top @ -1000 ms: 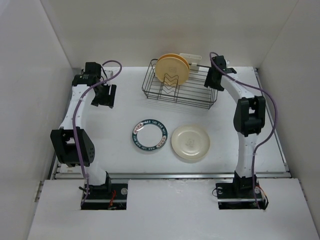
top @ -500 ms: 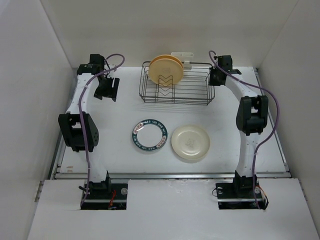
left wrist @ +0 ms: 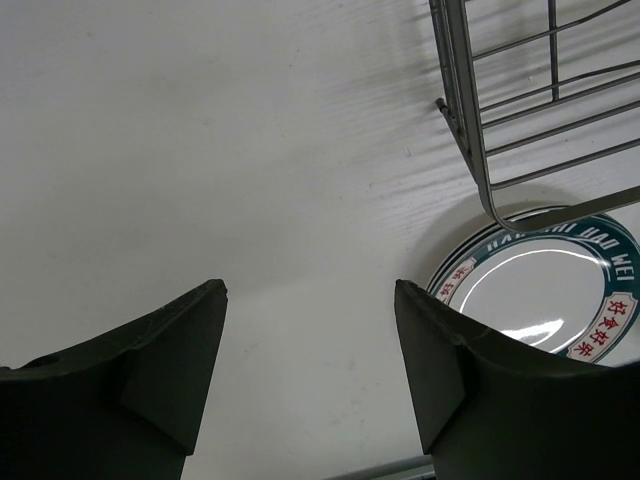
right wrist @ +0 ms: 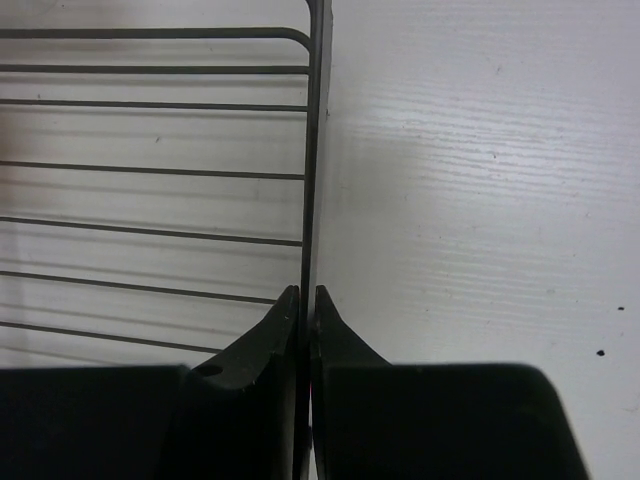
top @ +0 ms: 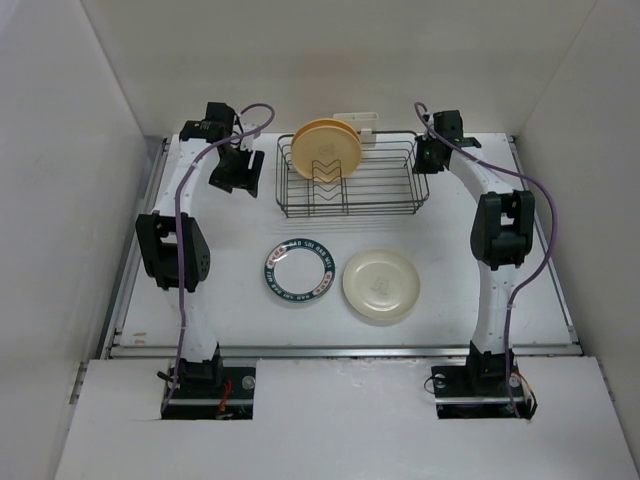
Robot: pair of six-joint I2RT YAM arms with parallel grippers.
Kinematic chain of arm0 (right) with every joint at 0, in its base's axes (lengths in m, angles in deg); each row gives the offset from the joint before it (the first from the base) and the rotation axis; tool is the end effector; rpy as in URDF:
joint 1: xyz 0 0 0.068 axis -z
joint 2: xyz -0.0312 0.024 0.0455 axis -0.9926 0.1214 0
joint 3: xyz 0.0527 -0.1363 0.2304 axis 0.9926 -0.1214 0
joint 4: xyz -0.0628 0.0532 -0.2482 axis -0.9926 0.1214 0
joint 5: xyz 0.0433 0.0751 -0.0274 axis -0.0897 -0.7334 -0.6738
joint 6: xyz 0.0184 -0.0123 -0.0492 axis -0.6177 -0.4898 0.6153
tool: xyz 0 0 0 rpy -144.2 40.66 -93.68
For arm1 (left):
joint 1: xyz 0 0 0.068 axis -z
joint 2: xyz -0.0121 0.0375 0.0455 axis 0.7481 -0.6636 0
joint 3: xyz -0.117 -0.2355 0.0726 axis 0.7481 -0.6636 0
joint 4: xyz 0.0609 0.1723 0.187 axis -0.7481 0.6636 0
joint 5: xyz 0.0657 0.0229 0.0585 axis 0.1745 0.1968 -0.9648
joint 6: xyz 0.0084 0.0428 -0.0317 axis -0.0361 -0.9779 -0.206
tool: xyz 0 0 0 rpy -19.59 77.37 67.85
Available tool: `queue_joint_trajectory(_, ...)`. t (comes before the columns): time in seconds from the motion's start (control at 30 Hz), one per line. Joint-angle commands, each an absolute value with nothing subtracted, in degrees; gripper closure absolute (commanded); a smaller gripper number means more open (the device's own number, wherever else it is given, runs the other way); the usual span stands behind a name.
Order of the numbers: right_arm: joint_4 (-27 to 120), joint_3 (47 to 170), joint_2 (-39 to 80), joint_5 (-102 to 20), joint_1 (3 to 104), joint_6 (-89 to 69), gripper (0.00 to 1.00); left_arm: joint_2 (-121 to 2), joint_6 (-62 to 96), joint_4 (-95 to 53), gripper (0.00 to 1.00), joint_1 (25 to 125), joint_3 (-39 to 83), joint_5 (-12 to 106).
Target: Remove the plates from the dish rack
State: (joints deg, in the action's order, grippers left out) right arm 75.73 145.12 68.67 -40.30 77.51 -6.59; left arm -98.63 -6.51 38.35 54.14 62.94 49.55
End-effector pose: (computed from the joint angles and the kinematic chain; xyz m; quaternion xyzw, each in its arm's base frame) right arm 0.5116 0.0535 0.2232 -0.0370 0.9281 0.0832 0.3611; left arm 0.4301 -0.0500 0.3135 0.1720 0.9434 -0.0787 0.2723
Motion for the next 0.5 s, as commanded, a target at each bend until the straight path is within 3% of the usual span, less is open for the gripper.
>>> queue_joint_trajectory(0.0, 75.7, 147.0, 68.1, -41.4, 75.9, -5.5, 1.0, -98.1, -5.7, 40.1, 0.35, 54.2, 65.2, 50.8)
queue_joint_trajectory(0.2, 74.5, 143.1, 66.1, -44.1, 75.9, -9.6, 1.0, -96.9, -5.2, 39.6, 0.35, 54.2, 63.3, 50.8)
queue_joint_trajectory(0.33, 75.8, 144.5, 65.1, -43.0, 75.9, -9.6, 0.85, -95.8, -5.2, 39.6, 0.35, 54.2, 62.5, 50.3)
queue_joint_trajectory(0.47, 80.2, 146.6, 64.6, -38.6, 75.9, -11.9, 0.8, -95.2, -5.2, 39.6, 0.35, 54.2, 62.0, 50.3)
